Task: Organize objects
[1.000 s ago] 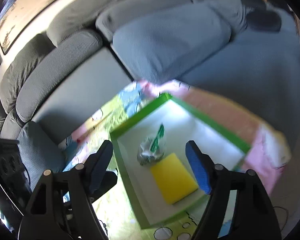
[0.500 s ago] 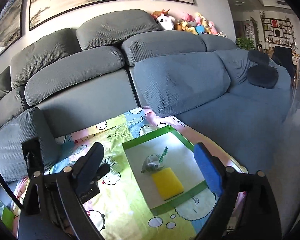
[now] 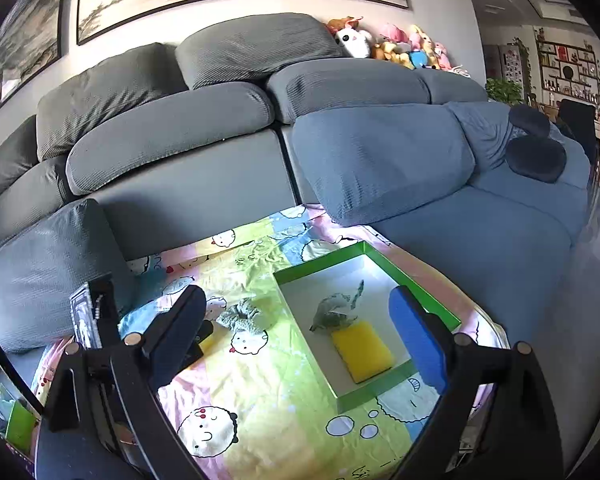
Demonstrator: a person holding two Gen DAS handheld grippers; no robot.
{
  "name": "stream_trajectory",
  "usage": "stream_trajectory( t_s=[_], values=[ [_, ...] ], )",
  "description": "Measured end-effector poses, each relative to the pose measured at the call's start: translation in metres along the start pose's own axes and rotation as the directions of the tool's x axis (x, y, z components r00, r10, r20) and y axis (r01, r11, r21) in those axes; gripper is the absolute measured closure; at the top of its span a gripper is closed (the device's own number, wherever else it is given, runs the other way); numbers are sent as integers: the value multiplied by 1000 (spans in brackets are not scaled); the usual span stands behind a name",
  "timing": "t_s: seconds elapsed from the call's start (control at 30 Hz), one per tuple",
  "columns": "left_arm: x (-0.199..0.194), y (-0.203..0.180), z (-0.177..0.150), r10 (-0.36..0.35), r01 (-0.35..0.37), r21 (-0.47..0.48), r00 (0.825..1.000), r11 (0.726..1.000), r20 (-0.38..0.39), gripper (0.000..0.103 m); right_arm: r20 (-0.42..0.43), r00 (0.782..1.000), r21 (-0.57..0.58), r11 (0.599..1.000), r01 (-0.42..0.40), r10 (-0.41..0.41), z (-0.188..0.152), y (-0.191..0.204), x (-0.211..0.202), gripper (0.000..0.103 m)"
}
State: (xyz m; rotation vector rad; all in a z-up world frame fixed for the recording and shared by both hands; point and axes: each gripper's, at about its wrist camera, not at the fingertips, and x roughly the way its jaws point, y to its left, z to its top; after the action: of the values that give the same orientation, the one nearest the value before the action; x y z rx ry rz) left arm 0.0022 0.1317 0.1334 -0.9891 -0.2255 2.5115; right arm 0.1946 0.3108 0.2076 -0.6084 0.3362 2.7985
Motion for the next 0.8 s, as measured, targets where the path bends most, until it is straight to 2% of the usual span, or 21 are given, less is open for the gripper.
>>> stream_trajectory(
  t_s=[0.17, 0.8],
  values=[
    [-1, 17, 3, -13, 13, -58, 1000, 998, 0, 40, -27, 1000, 6, 1000, -14, 14, -5, 9, 6, 9],
    [5, 54, 5, 68, -72, -142, 997, 987, -33, 40, -40, 998, 48, 998, -47, 49, -8, -1, 15, 9]
  ],
)
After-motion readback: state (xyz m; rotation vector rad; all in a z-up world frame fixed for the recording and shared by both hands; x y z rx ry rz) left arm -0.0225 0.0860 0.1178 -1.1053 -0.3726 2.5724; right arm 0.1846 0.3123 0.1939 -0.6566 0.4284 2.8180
